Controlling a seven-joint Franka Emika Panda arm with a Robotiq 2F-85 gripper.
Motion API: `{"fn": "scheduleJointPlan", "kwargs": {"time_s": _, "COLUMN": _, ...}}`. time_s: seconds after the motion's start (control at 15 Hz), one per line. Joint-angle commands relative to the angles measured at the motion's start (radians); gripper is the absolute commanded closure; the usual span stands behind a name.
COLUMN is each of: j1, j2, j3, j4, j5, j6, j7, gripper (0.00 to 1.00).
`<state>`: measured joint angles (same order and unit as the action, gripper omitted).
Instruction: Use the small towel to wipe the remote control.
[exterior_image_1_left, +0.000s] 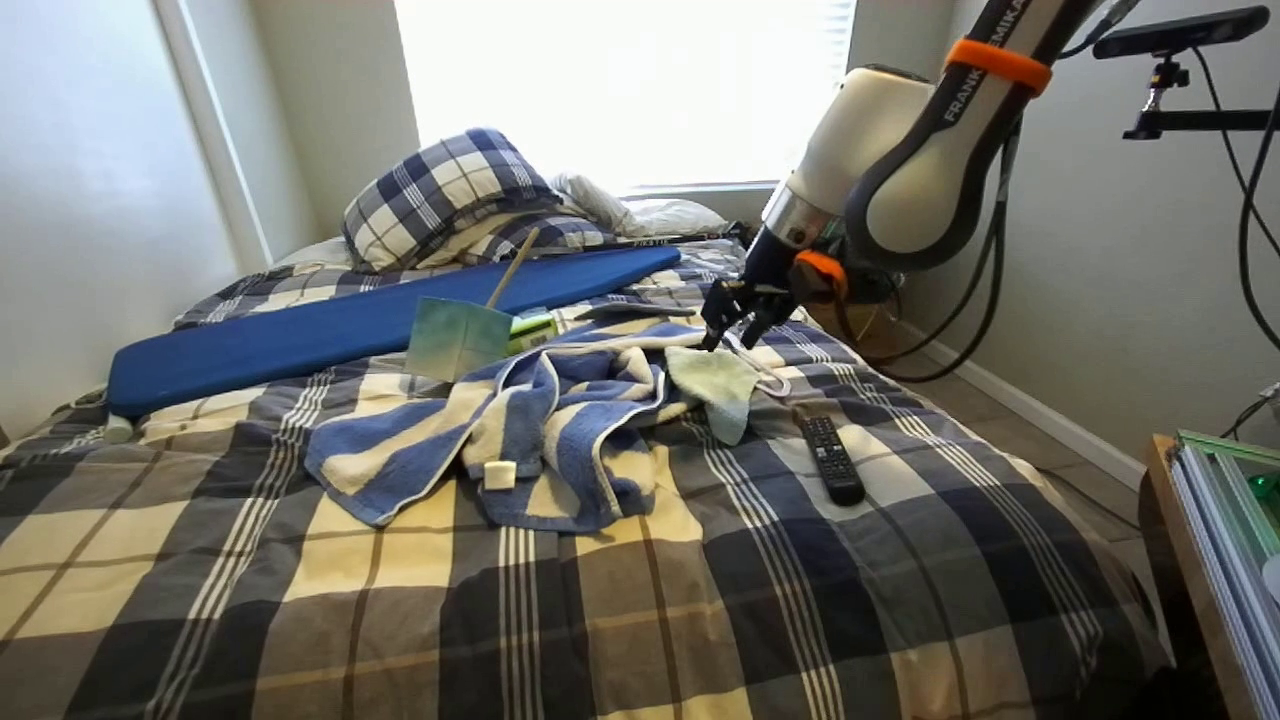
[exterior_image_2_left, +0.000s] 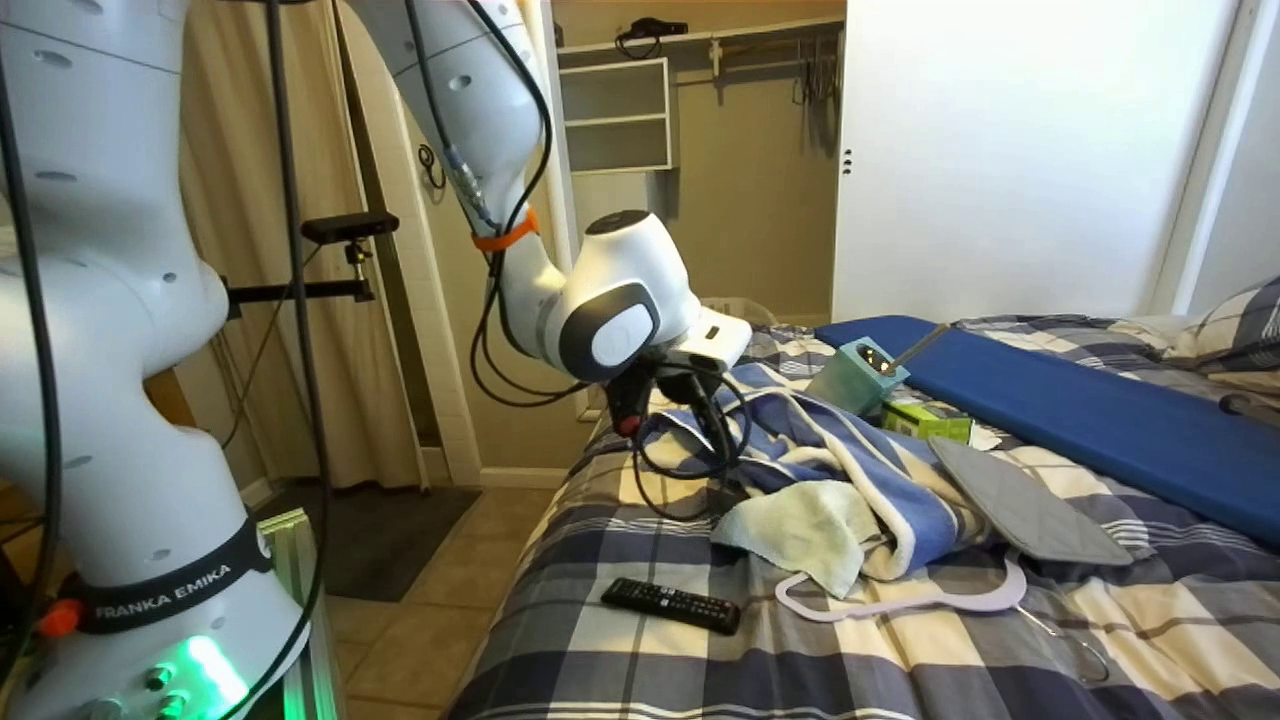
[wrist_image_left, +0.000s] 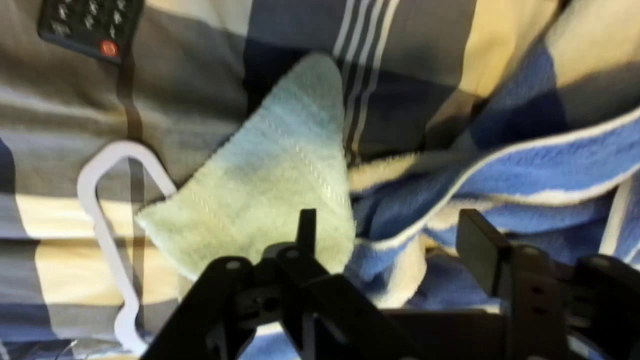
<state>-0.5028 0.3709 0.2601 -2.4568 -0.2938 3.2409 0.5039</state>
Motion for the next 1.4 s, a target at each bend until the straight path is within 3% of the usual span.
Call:
{"fn": "scheduleJointPlan", "kwargs": {"time_s": 0.0, "j1": -0.235, "j2": -0.106, "j3": 0.222, "j4": -0.139, "j5": 0.002, "j6": -0.195, "j7": -0.05, "gripper": 0.0}}
{"fn": "scheduleJointPlan", "kwargs": {"time_s": 0.07, "j1": -0.292, "j2": -0.141, "j3": 0.277, "j4": -0.168, "j5": 0.033, "j6": -0.269, "j7": -0.07, "gripper": 0.0}}
{"fn": "scheduleJointPlan", "kwargs": {"time_s": 0.2, "j1": -0.336, "j2": -0.263, "j3": 0.32, "j4": -0.223, "j5": 0.072, "j6": -0.419, "j7": -0.054, "gripper": 0.0}}
{"fn": "scheduleJointPlan", "kwargs": {"time_s": 0.53, "j1": -0.325, "j2": -0.512, "j3": 0.332, "j4": -0.276, "j5": 0.001, "j6": -0.559, "j7": 0.071, "gripper": 0.0}}
{"fn": "scheduleJointPlan", "kwargs": {"time_s": 0.6, "j1": -0.135, "j2": -0.566, "j3": 0.157, "j4": -0.287, "j5": 0.006, "j6": -0.574, "j7": 0.071, "gripper": 0.0}}
{"fn": "scheduleJointPlan", "kwargs": {"time_s": 0.67, "j1": -0.096, "j2": -0.618, "j3": 0.135, "j4": -0.307, "j5": 0.014, "j6": -0.582, "j7": 0.052, "gripper": 0.0}}
{"fn": "scheduleJointPlan", "kwargs": {"time_s": 0.87, "j1": 0.104, "j2": -0.772, "j3": -0.002, "j4": -0.366, "j5": 0.044, "j6": -0.598, "j7": -0.007, "gripper": 0.0}}
{"fn": "scheduleJointPlan", "kwargs": {"time_s": 0.93, "j1": 0.153, "j2": -0.77, "j3": -0.028, "j4": -0.289, "j5": 0.048, "j6": -0.639, "j7": -0.031, "gripper": 0.0}}
{"fn": "scheduleJointPlan", "kwargs": {"time_s": 1.0, "j1": 0.214, "j2": -0.814, "j3": -0.066, "j4": -0.298, "j5": 0.079, "j6": -0.648, "j7": -0.094, "gripper": 0.0}}
{"fn": "scheduleJointPlan", "kwargs": {"time_s": 1.07, "j1": 0.162, "j2": -0.719, "j3": -0.047, "j4": -0.293, "j5": 0.006, "j6": -0.605, "j7": 0.007, "gripper": 0.0}}
{"fn": "scheduleJointPlan", "kwargs": {"time_s": 1.2, "j1": 0.218, "j2": -0.783, "j3": -0.069, "j4": -0.286, "j5": 0.035, "j6": -0.634, "j7": -0.036, "gripper": 0.0}}
{"fn": "scheduleJointPlan", "kwargs": {"time_s": 1.33, "j1": 0.226, "j2": -0.804, "j3": -0.074, "j4": -0.289, "j5": 0.041, "j6": -0.642, "j7": -0.05, "gripper": 0.0}}
